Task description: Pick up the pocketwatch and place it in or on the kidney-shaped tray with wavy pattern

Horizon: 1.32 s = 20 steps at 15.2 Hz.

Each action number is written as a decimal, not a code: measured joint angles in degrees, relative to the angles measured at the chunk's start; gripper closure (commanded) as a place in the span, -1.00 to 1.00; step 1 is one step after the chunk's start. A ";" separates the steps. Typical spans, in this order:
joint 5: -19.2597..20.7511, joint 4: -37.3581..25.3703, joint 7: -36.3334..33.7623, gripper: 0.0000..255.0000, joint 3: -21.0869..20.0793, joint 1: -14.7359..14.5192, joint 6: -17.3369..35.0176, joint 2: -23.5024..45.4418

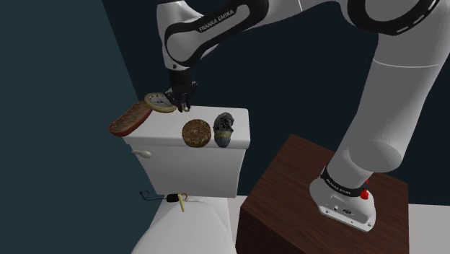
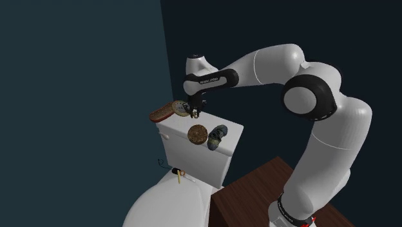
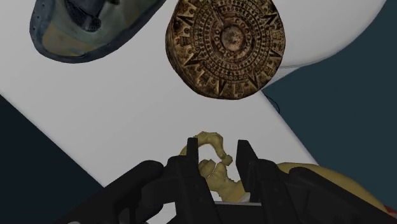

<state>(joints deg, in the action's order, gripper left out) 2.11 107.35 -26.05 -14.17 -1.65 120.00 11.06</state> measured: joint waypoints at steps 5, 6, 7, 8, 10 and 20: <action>-0.01 -3.55 -0.12 1.00 -0.10 -0.14 -3.44 0.10; 0.49 -5.97 -0.75 1.00 -0.22 -0.60 -4.22 1.80; 0.97 -8.66 -1.13 1.00 -0.22 -0.93 -5.09 3.70; 1.54 -12.14 -1.60 1.00 -0.23 -1.40 -6.41 5.95; 2.77 -19.00 -3.00 1.00 -0.31 -2.85 -8.51 10.84; 6.46 -50.94 -4.88 1.00 0.87 -8.71 -18.86 32.62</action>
<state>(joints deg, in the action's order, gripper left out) 8.57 56.41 -30.93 -13.30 -10.36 101.14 43.68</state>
